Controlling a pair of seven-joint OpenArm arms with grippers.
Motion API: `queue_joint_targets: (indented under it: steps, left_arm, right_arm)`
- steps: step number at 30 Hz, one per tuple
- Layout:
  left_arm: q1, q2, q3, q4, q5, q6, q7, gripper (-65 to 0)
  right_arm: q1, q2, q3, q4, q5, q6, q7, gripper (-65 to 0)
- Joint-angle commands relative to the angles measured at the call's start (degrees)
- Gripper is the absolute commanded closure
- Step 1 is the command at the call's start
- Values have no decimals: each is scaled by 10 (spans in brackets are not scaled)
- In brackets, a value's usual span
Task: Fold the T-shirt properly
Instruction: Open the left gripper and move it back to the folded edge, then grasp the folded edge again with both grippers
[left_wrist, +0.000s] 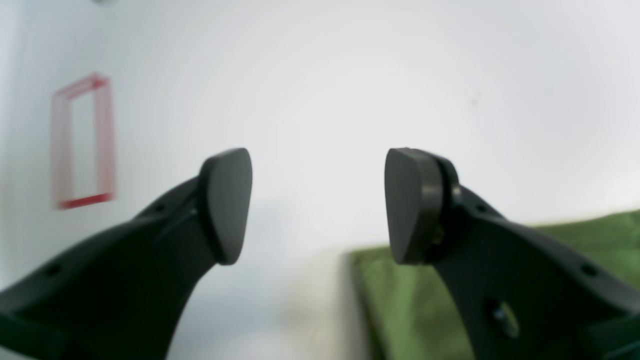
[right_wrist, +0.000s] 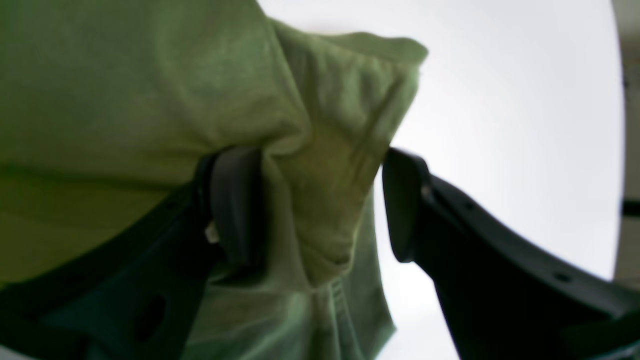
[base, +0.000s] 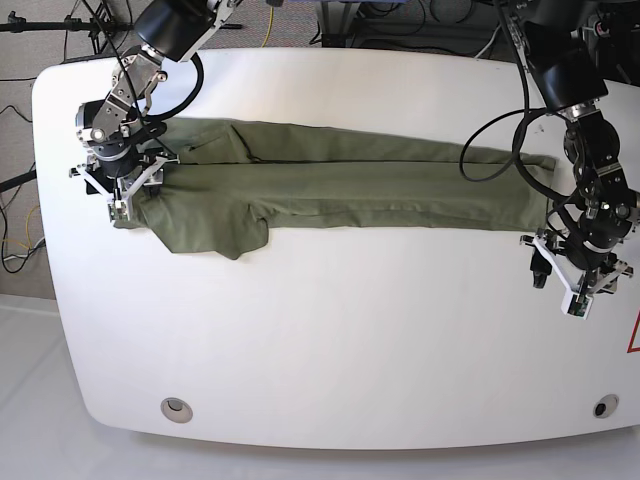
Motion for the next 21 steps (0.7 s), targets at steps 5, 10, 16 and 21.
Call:
queue_joint_targets:
  steps: [5,10,16,21]
  left_arm:
    - [48,5,-1,102,-6,2,27,-393]
    - [78,11,-1,111,-6,2,27,-393]
    - [110,12,-2,111,-6,2,27,-393]
    - [138,12,-2,114,-7,1,27,-389]
  right_arm:
    - [-4,-29,-1,88,6,-1,11,-362]
    - [-19,-40,-2,123,6,-1,10,-362]
    - [-36,-43,-14,149,6,-1,7,-362]
    - [-60,-43,-38,165,6,-1,-7,-354]
